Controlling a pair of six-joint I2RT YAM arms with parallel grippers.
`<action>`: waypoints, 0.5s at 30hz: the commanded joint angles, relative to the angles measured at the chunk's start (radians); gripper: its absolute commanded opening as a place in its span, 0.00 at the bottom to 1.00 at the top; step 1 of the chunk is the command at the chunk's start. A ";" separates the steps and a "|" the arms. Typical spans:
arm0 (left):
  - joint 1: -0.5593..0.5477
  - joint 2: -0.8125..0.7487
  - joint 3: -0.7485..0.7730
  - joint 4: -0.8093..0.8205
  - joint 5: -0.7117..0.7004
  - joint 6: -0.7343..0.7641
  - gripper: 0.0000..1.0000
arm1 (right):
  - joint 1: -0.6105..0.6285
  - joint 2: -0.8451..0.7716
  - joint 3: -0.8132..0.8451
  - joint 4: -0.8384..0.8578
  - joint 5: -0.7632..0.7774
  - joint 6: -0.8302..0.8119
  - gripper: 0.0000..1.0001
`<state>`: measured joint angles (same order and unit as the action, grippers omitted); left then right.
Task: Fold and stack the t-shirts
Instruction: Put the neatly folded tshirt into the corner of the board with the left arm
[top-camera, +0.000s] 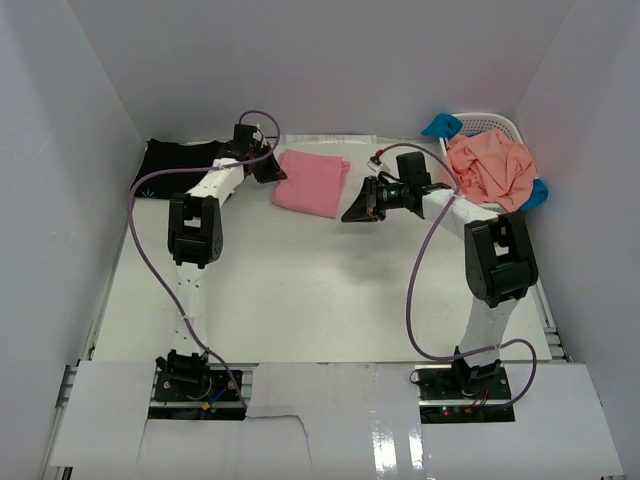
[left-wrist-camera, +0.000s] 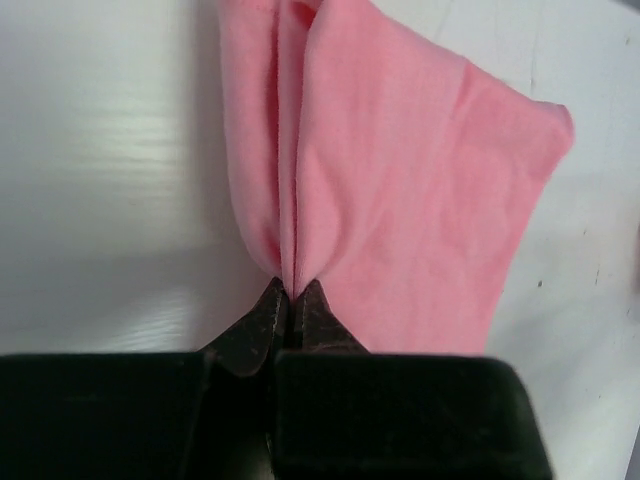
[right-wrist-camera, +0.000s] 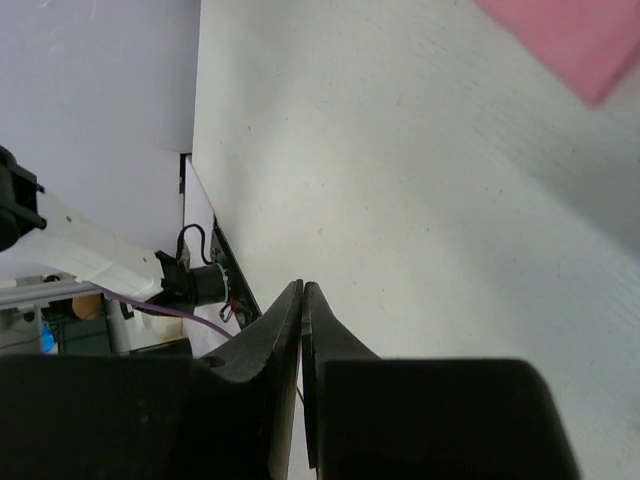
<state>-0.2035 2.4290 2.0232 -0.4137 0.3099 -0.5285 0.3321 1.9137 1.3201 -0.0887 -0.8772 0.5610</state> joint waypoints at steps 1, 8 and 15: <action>0.073 -0.007 0.110 -0.091 0.024 0.065 0.00 | -0.001 -0.076 -0.057 -0.011 0.012 -0.050 0.08; 0.128 -0.021 0.204 -0.092 0.129 0.084 0.00 | -0.001 -0.160 -0.194 -0.014 0.026 -0.069 0.08; 0.159 -0.039 0.287 -0.091 0.176 0.114 0.00 | -0.001 -0.191 -0.231 -0.008 0.032 -0.070 0.08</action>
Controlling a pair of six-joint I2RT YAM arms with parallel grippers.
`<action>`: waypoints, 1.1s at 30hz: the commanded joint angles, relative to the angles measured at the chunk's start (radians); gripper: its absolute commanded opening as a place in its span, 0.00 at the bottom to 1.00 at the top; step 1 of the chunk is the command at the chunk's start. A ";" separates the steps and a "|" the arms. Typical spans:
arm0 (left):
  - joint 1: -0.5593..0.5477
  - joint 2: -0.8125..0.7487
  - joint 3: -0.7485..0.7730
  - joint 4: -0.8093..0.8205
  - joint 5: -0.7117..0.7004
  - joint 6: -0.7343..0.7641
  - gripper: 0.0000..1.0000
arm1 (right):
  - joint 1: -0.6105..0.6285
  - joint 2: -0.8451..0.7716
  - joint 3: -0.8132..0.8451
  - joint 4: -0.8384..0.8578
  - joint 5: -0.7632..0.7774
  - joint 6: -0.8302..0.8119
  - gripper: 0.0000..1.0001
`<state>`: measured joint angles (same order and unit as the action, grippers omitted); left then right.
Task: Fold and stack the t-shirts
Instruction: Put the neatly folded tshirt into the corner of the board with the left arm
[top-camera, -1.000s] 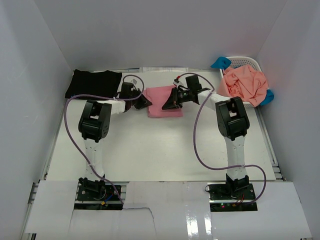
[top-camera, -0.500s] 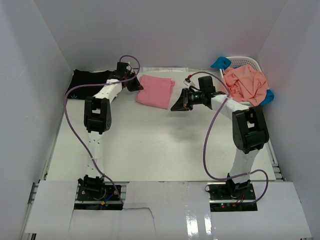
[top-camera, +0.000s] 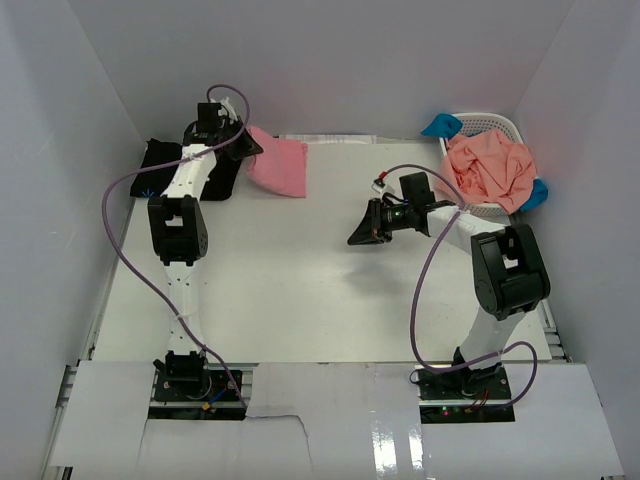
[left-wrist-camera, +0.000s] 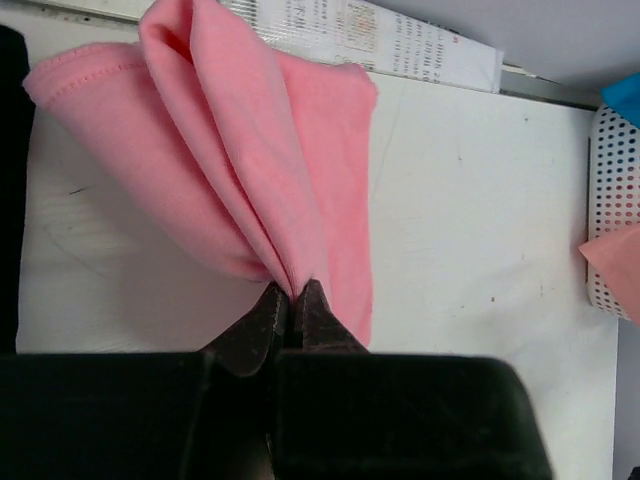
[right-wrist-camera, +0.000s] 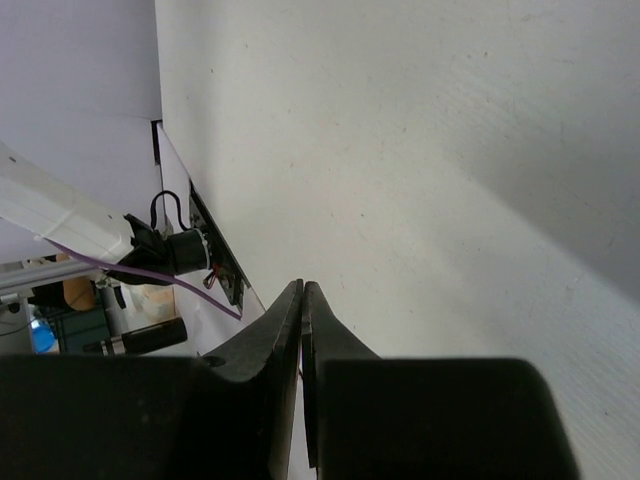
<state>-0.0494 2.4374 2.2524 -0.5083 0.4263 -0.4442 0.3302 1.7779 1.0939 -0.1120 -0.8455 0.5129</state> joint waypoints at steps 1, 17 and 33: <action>0.017 -0.046 0.067 0.005 0.068 0.030 0.00 | 0.001 -0.058 -0.012 0.014 0.003 -0.022 0.08; 0.275 -0.026 0.111 0.079 0.227 0.007 0.00 | 0.009 -0.087 -0.029 -0.084 0.019 -0.062 0.08; 0.421 0.052 0.004 0.064 0.353 -0.005 0.00 | 0.021 -0.110 -0.022 -0.109 0.006 -0.057 0.08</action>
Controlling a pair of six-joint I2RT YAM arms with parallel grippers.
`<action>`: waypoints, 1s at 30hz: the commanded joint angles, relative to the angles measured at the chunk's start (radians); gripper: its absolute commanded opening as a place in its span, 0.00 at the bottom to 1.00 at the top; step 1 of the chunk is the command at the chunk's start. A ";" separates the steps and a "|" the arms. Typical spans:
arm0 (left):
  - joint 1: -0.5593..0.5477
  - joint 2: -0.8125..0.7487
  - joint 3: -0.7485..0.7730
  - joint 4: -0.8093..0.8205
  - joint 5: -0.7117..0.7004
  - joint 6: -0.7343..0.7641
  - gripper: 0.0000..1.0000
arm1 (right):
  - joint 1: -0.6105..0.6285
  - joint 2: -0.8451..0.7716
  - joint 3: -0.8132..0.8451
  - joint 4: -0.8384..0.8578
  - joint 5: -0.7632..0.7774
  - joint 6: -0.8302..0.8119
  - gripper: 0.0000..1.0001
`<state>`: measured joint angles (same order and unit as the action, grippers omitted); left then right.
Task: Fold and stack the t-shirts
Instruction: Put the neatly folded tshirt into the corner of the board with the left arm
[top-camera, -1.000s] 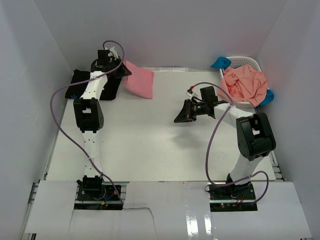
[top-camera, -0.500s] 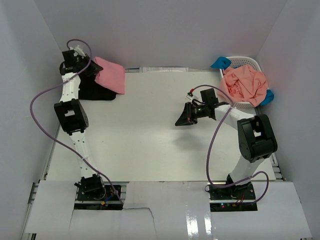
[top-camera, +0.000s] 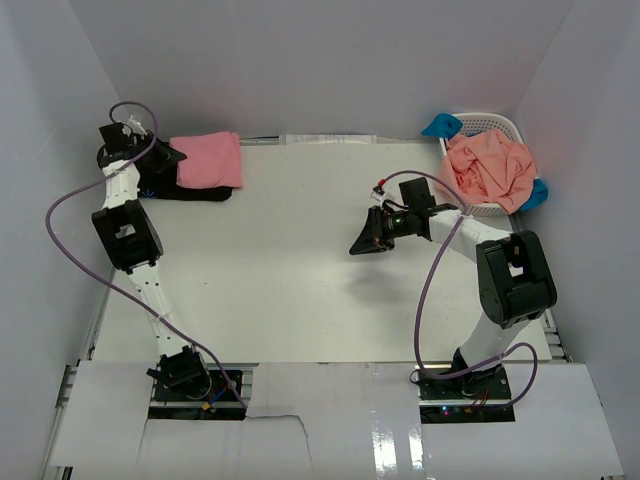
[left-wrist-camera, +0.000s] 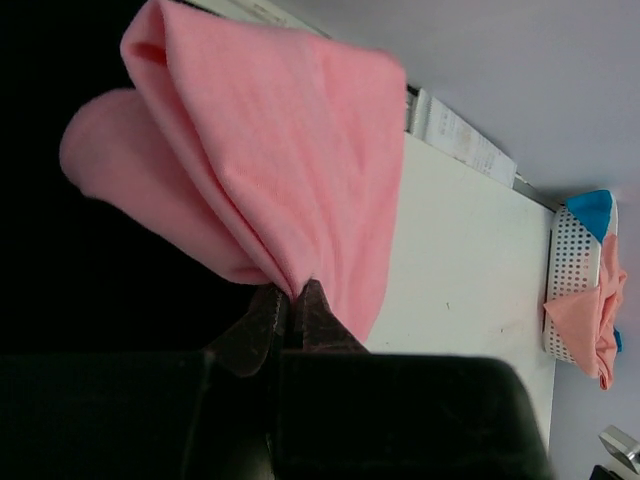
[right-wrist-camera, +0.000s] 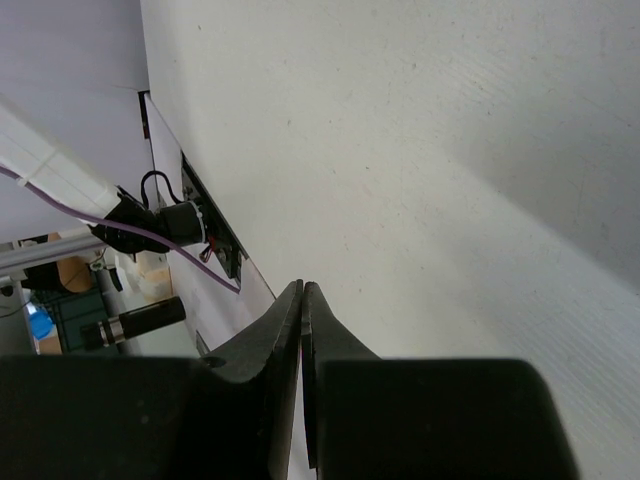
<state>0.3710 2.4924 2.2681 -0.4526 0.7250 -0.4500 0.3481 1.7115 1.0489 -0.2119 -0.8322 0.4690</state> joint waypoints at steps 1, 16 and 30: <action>0.000 -0.003 -0.015 0.002 0.045 0.007 0.00 | 0.003 -0.041 0.026 -0.011 -0.008 -0.013 0.08; 0.014 0.037 0.018 -0.212 -0.246 0.126 0.00 | 0.003 -0.055 0.022 0.022 -0.045 -0.007 0.08; 0.014 0.020 0.166 -0.164 -0.335 0.111 0.00 | 0.003 -0.053 -0.033 0.045 -0.048 -0.013 0.08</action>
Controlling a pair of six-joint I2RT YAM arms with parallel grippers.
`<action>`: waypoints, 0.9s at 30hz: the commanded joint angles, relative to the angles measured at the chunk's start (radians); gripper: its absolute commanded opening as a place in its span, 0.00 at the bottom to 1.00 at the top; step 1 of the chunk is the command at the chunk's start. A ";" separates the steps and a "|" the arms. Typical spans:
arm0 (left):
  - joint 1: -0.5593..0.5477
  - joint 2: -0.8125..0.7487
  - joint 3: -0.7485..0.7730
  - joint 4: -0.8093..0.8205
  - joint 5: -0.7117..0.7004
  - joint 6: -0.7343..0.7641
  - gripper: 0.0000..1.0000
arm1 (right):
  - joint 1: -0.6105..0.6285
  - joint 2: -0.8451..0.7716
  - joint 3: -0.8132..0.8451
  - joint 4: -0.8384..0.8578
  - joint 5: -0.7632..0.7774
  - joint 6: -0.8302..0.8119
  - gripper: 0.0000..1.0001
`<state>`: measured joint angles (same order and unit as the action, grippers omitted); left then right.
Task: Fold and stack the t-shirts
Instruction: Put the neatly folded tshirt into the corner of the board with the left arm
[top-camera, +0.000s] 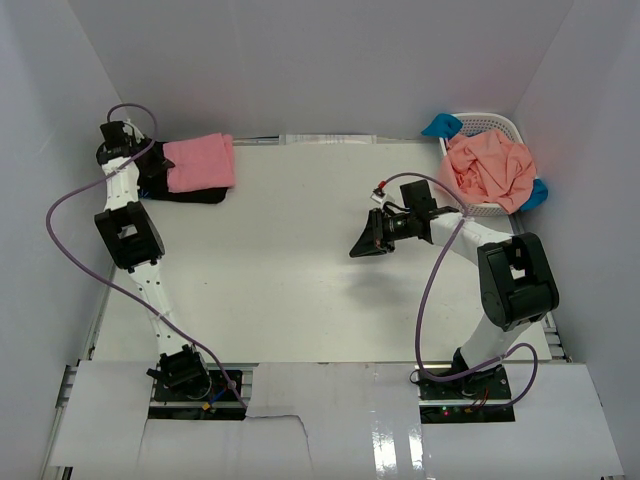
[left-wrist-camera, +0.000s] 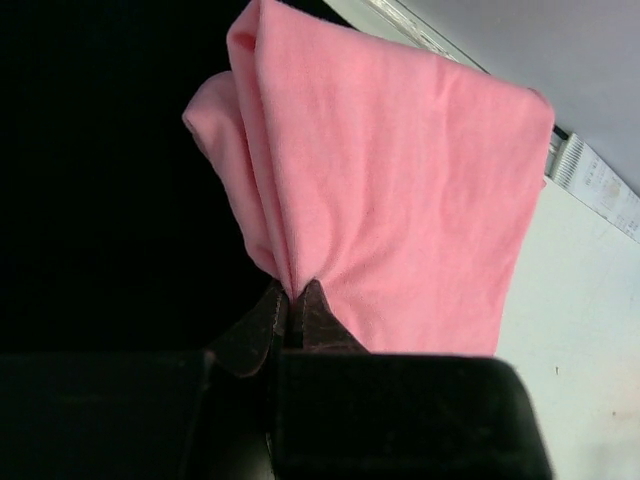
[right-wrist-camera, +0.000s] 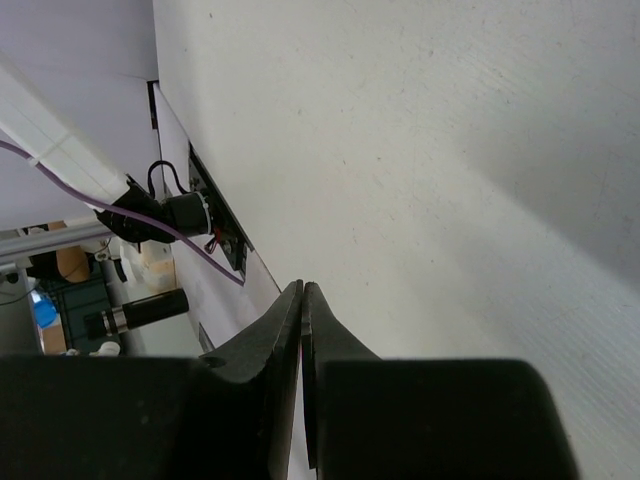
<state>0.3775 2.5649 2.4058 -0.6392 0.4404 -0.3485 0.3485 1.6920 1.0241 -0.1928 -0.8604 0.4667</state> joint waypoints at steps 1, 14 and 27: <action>0.008 -0.054 0.029 0.024 -0.057 0.013 0.00 | 0.003 -0.034 -0.012 0.027 -0.020 -0.011 0.08; 0.011 -0.081 0.061 0.053 -0.143 0.014 0.00 | 0.003 -0.038 -0.039 0.033 -0.012 -0.010 0.08; 0.037 -0.115 0.069 0.055 -0.187 -0.003 0.00 | 0.003 -0.035 -0.061 0.052 -0.012 0.000 0.08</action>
<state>0.3859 2.5629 2.4290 -0.6197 0.3031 -0.3492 0.3485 1.6890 0.9672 -0.1719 -0.8597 0.4675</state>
